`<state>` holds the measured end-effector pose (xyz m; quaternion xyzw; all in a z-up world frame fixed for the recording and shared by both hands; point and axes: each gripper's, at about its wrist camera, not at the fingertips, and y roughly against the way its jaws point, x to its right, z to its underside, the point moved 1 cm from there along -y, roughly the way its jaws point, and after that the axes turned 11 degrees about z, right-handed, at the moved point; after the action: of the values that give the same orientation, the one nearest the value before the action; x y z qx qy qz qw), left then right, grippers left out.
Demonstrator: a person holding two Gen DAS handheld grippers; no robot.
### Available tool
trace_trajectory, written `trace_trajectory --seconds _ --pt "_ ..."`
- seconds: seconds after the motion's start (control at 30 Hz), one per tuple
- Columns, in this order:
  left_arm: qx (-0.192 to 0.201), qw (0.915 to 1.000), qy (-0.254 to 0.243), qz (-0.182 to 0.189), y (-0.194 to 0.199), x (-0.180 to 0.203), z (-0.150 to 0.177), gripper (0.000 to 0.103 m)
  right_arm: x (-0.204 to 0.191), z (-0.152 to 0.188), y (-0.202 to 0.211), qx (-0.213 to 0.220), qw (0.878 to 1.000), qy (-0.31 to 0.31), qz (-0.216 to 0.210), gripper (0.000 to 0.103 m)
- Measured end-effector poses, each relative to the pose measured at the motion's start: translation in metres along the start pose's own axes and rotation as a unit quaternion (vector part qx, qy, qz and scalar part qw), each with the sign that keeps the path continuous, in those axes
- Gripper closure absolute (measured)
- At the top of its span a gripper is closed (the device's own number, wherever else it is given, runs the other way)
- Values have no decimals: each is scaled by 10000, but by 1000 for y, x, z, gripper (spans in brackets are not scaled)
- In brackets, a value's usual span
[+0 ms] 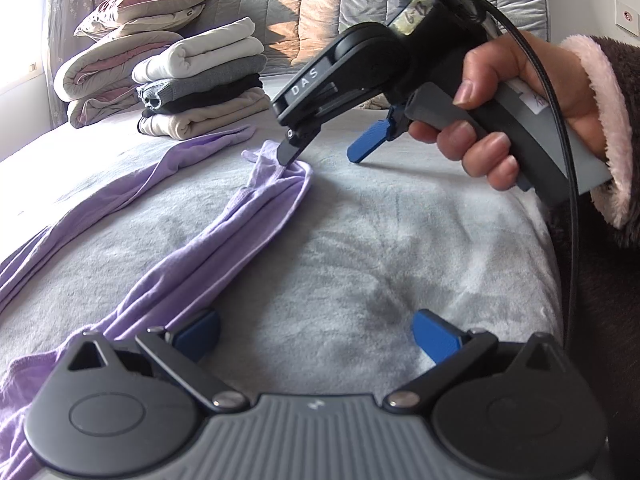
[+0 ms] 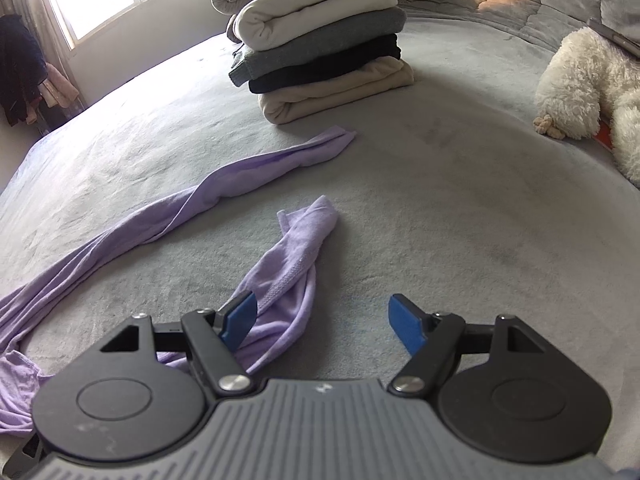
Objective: Fold clothes
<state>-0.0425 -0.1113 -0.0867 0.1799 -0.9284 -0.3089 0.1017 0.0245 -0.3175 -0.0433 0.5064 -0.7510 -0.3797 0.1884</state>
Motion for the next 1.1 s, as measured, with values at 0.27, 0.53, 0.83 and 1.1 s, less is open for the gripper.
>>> trace_trajectory --seconds 0.27,0.53,0.83,1.1 --pt "10 10000 -7 0 -1 0 1 0 20 -1 -5 -77 9989 -60 -449 32" --pt "-21 10000 -19 -4 -2 0 0 0 26 -3 -10 -205 9971 -42 -738 53" --pt "-106 9998 83 -142 3 5 -5 0 23 -1 -14 -247 9952 -107 -942 63" --pt "148 9970 223 -724 29 1 -2 13 10 2 -14 -314 9943 -76 -1016 98"
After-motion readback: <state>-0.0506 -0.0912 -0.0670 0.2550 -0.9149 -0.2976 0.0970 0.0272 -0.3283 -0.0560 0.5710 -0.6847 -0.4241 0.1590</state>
